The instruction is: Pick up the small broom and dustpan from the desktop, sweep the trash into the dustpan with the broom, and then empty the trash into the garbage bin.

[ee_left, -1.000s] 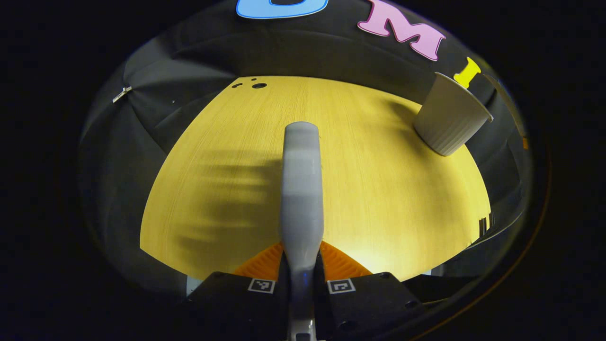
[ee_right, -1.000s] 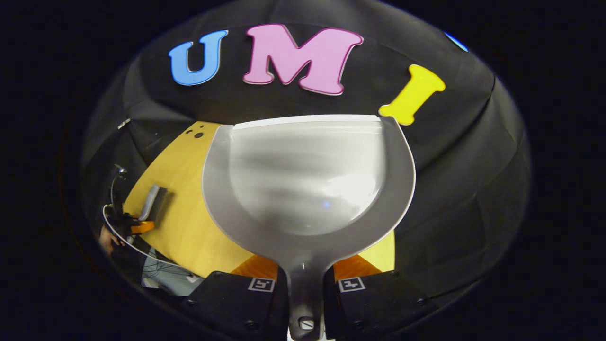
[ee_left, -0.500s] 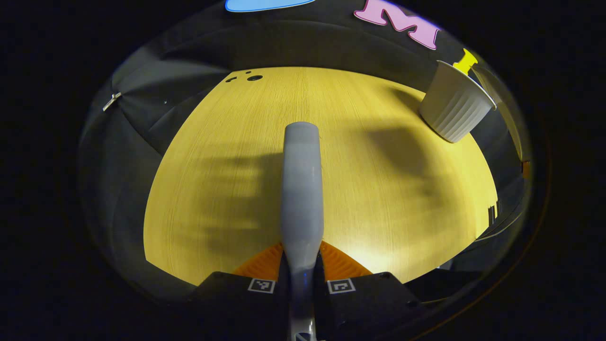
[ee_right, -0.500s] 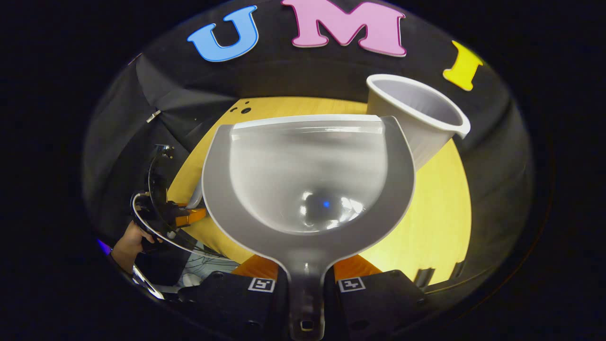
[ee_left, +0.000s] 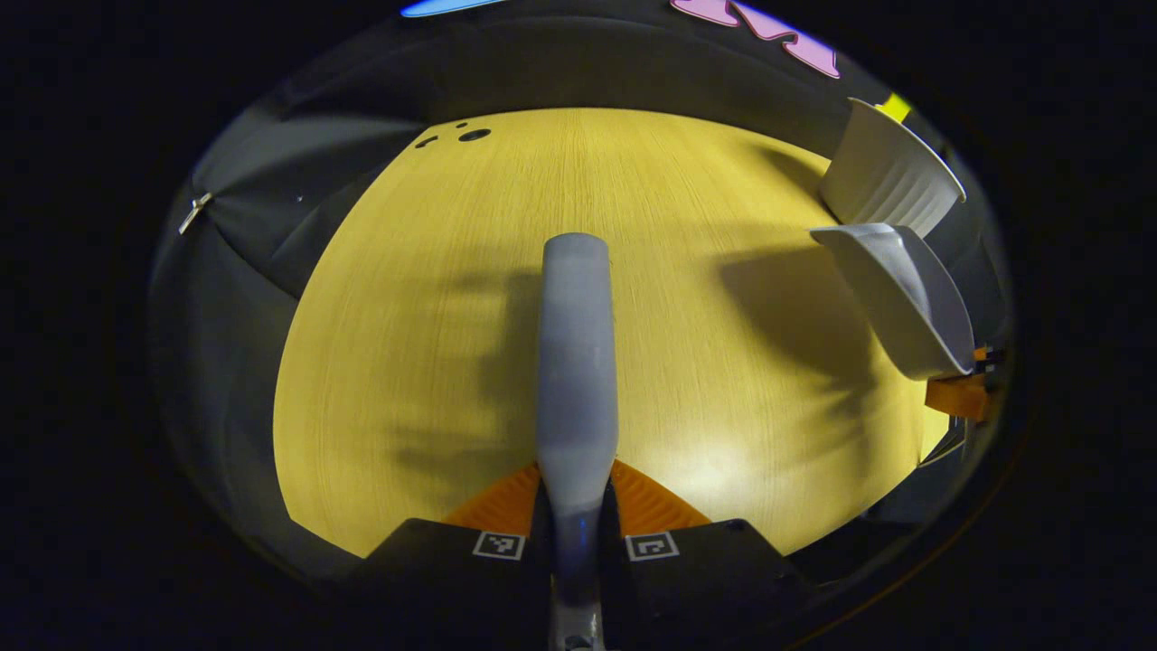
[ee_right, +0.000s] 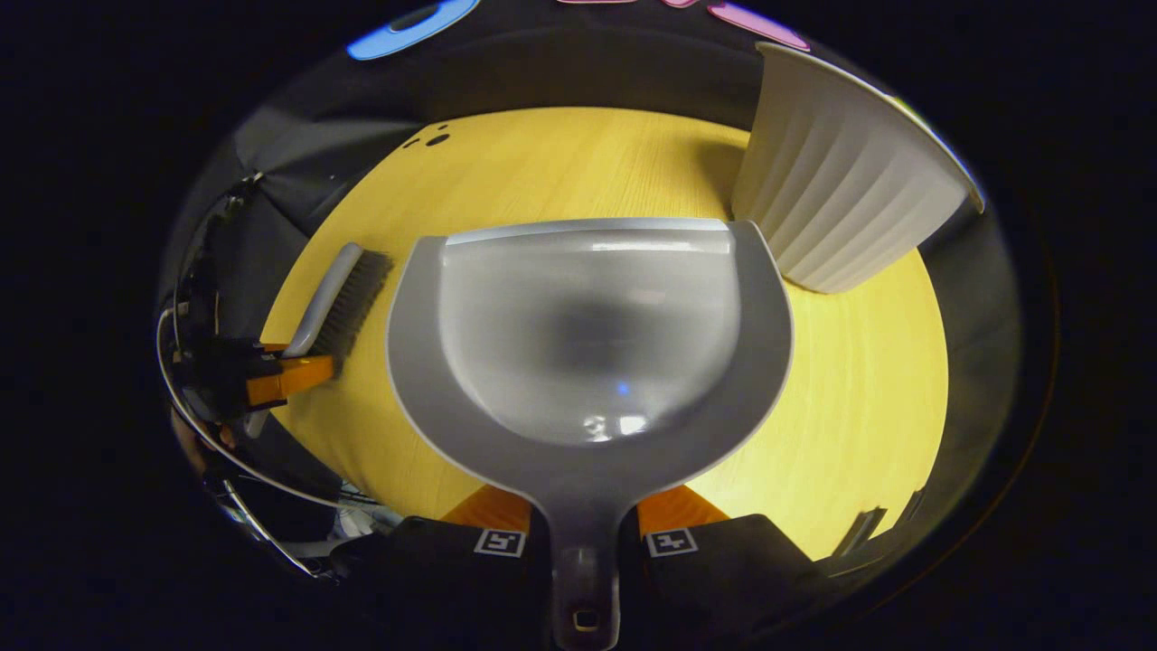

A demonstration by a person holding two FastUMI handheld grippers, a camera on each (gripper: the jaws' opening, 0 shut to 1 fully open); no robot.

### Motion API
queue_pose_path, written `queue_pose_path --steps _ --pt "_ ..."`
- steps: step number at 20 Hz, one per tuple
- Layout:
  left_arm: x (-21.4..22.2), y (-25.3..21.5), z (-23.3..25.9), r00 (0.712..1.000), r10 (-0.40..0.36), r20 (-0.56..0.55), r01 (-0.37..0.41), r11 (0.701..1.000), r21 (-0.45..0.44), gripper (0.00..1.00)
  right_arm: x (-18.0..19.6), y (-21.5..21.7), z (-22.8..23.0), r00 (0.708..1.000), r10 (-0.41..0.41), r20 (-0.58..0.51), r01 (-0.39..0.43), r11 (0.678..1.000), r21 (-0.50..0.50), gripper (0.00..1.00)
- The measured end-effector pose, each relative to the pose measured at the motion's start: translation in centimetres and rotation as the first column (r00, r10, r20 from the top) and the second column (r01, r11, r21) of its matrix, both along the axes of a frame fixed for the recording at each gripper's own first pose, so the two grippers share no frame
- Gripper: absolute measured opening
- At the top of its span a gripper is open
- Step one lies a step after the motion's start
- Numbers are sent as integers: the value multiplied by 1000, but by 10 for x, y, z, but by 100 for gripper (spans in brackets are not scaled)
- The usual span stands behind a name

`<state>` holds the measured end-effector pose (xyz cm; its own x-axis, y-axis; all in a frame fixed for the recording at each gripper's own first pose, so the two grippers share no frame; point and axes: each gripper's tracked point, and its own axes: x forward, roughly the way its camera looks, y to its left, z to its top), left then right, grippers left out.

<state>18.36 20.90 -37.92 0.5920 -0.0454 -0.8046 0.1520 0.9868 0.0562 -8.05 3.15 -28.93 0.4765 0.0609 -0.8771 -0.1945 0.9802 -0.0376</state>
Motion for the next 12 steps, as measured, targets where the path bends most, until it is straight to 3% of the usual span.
queue_pose_path --steps 4,12 --pt "14 -6 1 1000 -1 -7 1 999 37 30 10 -7 -22 999 -28 -19 28 999 -27 33" --pt "22 -7 -1 1000 -10 -21 13 994 112 28 10 -2 -32 997 -56 -52 55 998 -15 34"
